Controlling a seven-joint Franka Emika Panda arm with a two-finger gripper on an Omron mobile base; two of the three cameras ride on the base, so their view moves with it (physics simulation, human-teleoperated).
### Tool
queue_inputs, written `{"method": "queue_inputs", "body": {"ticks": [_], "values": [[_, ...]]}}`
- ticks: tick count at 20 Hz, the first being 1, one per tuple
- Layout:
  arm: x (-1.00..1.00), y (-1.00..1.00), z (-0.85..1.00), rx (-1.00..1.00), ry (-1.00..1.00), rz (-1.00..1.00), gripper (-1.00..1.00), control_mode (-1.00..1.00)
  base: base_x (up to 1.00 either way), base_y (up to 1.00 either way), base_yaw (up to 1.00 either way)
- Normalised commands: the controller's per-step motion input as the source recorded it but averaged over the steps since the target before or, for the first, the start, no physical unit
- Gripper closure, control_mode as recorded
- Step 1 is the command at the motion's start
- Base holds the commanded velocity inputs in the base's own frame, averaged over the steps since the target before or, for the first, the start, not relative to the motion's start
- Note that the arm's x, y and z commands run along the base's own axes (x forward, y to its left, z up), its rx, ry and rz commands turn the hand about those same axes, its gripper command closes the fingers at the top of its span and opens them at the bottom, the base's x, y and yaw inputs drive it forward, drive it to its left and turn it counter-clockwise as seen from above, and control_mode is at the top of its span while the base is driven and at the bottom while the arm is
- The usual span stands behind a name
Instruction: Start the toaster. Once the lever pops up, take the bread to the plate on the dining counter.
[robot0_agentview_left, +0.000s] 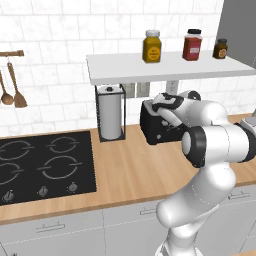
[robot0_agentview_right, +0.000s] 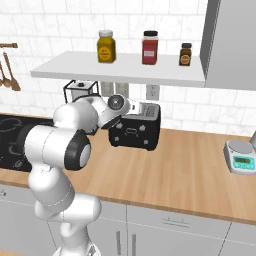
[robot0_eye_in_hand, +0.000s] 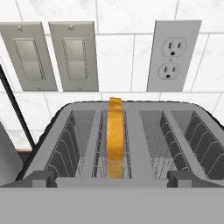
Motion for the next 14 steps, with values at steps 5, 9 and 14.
{"method": "queue_inputs", "body": {"ticks": [5,9,14], "values": [[0.0,0.0,0.0,0.0,0.0,0.0,-1.0,-1.0,0.0,0.0,0.0],[0.0,0.0,0.0,0.0,0.0,0.0,-1.0,-1.0,0.0,0.0,0.0],[0.05,0.0,0.0,0.0,0.0,0.0,-1.0,-1.0,0.0,0.0,0.0]]}}
